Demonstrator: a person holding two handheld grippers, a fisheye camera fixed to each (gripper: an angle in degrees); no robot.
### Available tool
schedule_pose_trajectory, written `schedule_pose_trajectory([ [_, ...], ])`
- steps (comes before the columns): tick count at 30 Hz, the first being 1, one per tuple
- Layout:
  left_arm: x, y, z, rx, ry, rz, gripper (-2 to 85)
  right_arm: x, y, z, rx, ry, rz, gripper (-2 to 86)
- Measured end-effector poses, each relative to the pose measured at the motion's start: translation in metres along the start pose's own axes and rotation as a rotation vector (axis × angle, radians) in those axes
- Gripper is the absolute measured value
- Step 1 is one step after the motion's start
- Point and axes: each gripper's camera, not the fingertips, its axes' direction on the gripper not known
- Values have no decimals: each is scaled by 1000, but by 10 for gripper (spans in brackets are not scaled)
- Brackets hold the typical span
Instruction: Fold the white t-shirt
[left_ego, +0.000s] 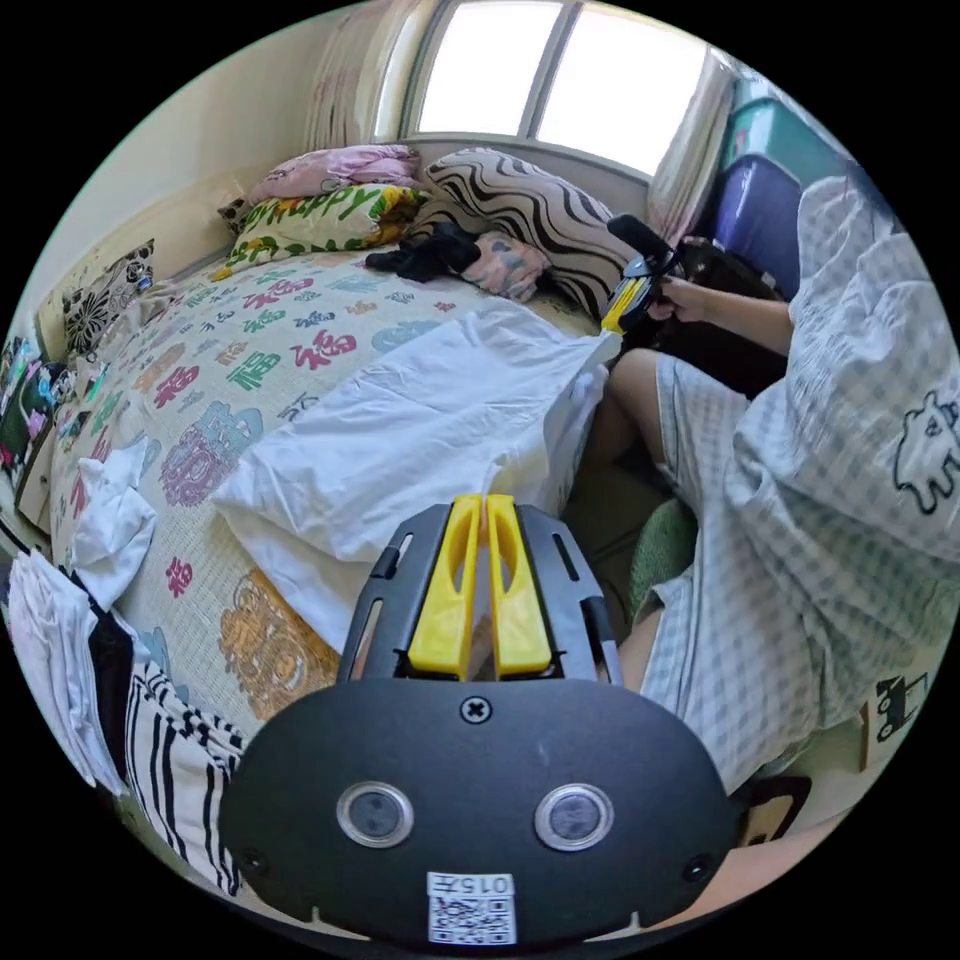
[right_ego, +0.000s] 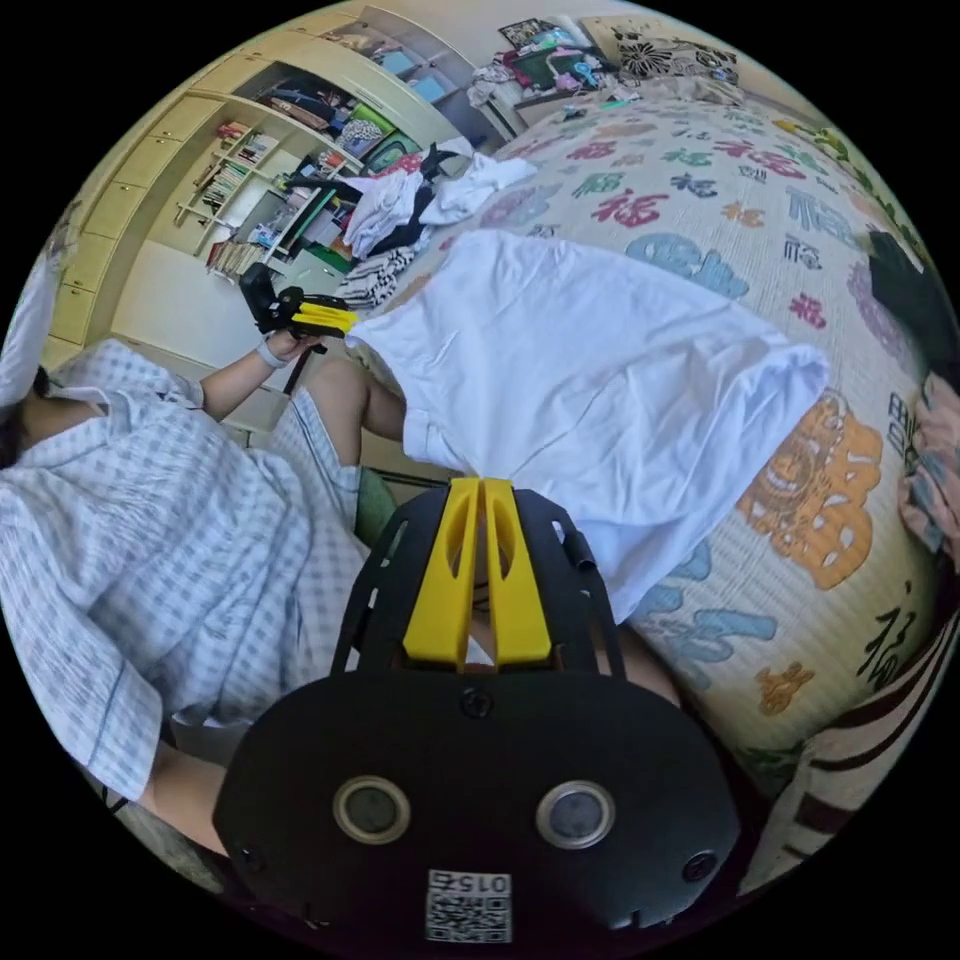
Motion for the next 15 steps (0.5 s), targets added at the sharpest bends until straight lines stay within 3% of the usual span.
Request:
schedule_pose_trajectory([
  [7,15,27,35,-354,-81,-26,15,-38,68,10,-177,72,103,26],
  [11,-23,31,-15,-176,-234,-211,32,-41,100,-39,-11,55,208,69],
  [15,-94,22,-36,4,-199,-464,68,-21,119,-99,251,5,359,86],
])
